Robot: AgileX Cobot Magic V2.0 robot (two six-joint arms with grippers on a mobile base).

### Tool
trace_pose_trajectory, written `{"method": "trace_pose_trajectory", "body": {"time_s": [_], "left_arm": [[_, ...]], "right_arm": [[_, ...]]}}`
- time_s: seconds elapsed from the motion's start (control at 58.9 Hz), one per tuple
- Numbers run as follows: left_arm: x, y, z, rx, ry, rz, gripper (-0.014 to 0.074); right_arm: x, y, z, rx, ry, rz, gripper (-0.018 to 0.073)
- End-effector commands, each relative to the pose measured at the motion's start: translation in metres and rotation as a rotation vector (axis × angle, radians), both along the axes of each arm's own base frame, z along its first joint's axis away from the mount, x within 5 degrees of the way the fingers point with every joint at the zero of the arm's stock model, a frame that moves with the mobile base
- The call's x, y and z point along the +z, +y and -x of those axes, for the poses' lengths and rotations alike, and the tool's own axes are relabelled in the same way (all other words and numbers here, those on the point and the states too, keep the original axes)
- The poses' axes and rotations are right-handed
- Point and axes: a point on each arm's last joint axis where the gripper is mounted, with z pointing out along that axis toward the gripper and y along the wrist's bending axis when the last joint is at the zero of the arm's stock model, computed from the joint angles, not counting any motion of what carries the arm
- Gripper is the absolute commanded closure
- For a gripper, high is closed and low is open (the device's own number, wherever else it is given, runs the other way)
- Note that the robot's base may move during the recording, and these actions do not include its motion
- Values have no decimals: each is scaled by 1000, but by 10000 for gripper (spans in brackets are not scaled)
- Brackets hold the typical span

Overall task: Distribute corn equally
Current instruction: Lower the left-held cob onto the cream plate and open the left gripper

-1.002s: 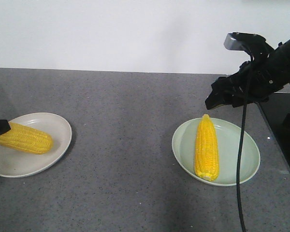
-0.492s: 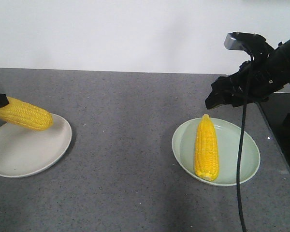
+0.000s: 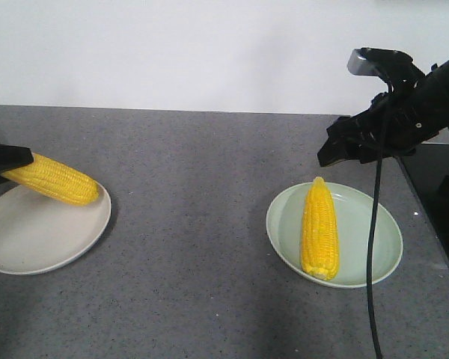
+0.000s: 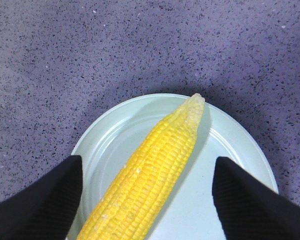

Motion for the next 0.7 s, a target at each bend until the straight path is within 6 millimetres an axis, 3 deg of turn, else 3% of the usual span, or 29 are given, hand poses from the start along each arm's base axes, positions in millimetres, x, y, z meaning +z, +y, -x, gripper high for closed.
{"method": "trace_pose_trajectory", "body": {"time_s": [0.0,0.306,0.679], "left_arm": [[20,-4,-2,10,-62,58,304],[26,-5,-2,-30,-74,53,130],[31,-7,-2,-66,-88,50,104]], "right_arm": [[26,-1,5,-19,-106,-30,41],[27,-1,5,-23,-108,-32,41],[27,-1,5,-24,-109,-32,41]]}}
